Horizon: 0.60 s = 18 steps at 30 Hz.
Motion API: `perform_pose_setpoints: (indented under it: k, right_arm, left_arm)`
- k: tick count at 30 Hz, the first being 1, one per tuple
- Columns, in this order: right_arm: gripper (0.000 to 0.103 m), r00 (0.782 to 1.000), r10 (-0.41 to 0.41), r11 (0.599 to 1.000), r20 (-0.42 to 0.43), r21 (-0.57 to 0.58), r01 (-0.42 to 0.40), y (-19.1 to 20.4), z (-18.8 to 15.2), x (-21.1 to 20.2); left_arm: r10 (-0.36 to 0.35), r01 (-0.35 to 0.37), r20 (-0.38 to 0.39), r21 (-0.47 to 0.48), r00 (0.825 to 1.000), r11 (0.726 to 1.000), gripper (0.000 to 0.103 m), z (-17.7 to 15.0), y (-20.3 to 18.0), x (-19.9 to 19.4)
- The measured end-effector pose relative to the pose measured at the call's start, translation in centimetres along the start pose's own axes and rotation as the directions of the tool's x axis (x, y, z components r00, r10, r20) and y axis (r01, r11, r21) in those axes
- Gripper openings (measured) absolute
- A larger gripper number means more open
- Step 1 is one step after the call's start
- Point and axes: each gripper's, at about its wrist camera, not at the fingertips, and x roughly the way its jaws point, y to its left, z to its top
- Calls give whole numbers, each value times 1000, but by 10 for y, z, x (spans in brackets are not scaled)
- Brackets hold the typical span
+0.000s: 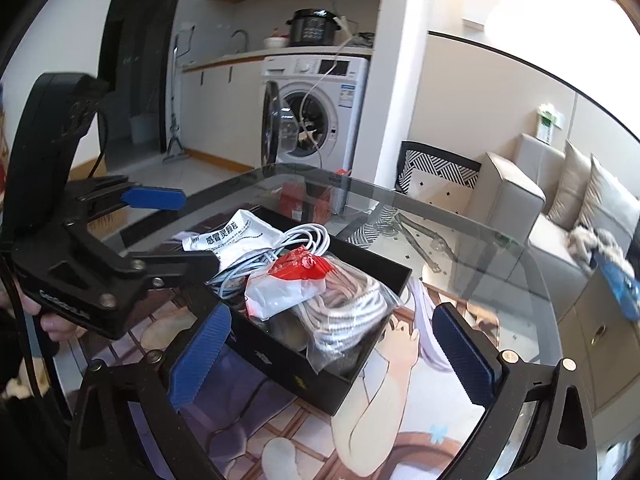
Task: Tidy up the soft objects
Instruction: 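Open both tools to drop the sachet and pack into the box, then withdraw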
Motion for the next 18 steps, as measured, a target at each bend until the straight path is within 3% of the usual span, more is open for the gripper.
perform_pose_setpoints:
  k: [8, 18]
  right_arm:
    - [102, 998, -9, 994, 59, 110, 2, -1, -11, -12]
    - [102, 996, -18, 991, 83, 134, 7, 8, -27, -20]
  left_arm:
    - [66, -65, 7, -17, 998, 998, 103, -16, 1, -10]
    - [92, -88, 53, -72, 994, 994, 103, -41, -2, -16]
